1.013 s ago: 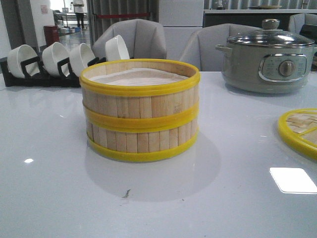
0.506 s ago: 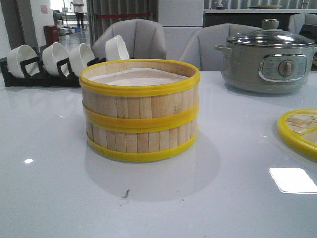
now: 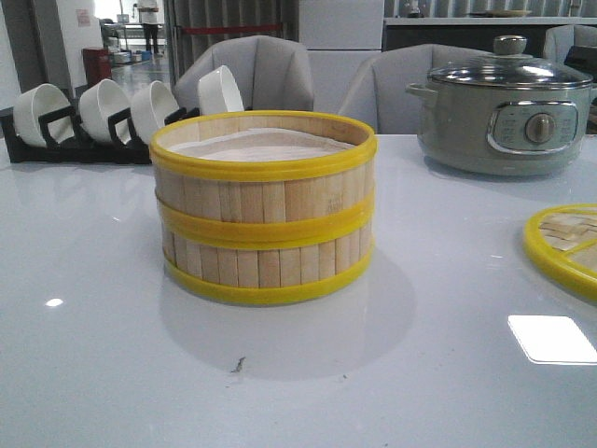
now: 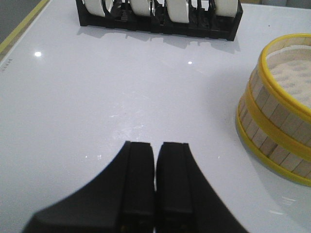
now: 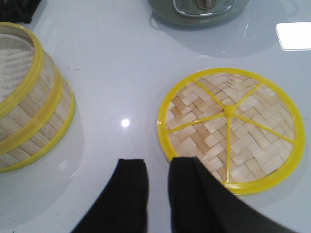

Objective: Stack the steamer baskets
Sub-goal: 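Move the right gripper down onto the yellow-rimmed bamboo lid's centre knob, then lift the lid with the right gripper and carry it over the stack, then lower the lid onto the top basket and open the right gripper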

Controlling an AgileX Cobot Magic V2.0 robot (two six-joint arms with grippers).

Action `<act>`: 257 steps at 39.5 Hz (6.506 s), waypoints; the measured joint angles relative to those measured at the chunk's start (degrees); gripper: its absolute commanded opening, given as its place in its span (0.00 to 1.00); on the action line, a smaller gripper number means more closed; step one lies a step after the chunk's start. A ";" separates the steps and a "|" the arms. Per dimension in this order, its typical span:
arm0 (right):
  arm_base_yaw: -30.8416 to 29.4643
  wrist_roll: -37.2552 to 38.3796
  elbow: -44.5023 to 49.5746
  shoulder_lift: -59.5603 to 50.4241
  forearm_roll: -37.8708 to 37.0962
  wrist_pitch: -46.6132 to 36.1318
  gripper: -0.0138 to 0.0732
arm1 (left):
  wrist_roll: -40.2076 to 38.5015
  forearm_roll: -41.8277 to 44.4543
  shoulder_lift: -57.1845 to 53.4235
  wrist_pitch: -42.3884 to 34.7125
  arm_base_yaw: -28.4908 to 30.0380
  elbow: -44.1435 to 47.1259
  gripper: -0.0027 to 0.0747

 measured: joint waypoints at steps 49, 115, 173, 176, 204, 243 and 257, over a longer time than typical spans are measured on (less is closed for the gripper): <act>-9.77 -1.04 -24.67 52.93 -6.92 -1.63 0.51 | 0.00 0.00 0.00 0.00 0.00 0.00 0.14; -9.77 -1.08 -26.58 59.22 -6.10 -1.57 0.51 | -0.02 0.00 0.00 0.00 0.00 0.00 0.14; -6.45 -1.08 -31.21 55.18 -6.10 0.62 0.21 | -0.02 0.00 0.00 0.00 0.00 0.00 0.14; -5.11 -1.08 -34.23 54.53 -6.10 3.13 0.21 | -0.02 0.00 0.00 0.00 0.00 0.00 0.14; 24.33 -1.08 -70.83 61.66 -5.98 23.43 0.21 | -0.02 0.00 0.00 0.00 0.00 0.00 0.14; 32.30 -1.08 -86.99 78.73 -5.31 31.94 0.21 | -0.02 0.00 0.00 0.00 0.00 0.00 0.14; 32.30 -1.08 -86.99 78.82 -5.31 31.73 0.21 | -0.02 0.00 0.00 0.00 0.00 0.00 0.14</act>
